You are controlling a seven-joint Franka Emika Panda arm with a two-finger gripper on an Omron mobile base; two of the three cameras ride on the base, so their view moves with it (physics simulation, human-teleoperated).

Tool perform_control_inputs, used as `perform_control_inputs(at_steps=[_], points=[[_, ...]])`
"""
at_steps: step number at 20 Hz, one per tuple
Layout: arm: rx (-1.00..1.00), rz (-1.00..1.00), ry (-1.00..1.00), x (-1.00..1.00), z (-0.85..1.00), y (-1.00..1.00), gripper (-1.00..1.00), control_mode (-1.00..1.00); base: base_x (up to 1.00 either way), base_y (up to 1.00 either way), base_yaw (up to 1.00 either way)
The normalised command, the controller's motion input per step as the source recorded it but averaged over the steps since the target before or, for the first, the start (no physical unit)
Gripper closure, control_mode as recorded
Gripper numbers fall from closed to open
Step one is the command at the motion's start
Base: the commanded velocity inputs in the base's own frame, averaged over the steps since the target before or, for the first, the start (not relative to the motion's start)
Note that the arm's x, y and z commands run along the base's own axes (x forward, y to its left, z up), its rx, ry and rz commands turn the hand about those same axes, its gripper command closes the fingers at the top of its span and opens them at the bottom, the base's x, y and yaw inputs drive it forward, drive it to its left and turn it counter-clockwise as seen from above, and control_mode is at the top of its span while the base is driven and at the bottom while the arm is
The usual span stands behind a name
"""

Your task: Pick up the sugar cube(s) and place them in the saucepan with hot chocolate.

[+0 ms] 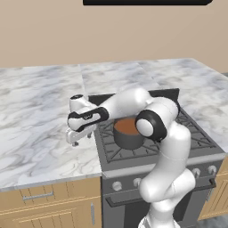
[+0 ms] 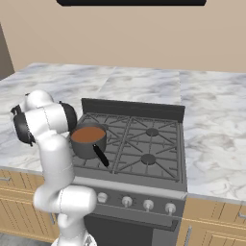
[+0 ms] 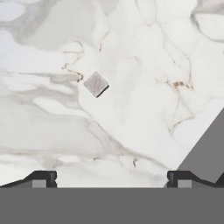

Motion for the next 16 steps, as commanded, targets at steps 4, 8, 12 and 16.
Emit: perform_control_inputs(at_steps=[4, 8, 12, 16], points=[[0.0, 0.0, 0.0, 0.0, -0.07, 0.29, -1.0, -1.0, 0.0, 0.0, 0.0], [0.0, 0.0, 0.0, 0.0, -0.08, 0.27, -1.0, -1.0, 0.0, 0.0, 0.0], [0.01, 0.0, 0.0, 0.01, -0.12, 0.13, -1.0, -1.0, 0.0, 0.0, 0.0], [0.04, 0.0, 0.0, 0.16, -0.15, 0.03, -1.0, -1.0, 0.0, 0.0, 0.0]])
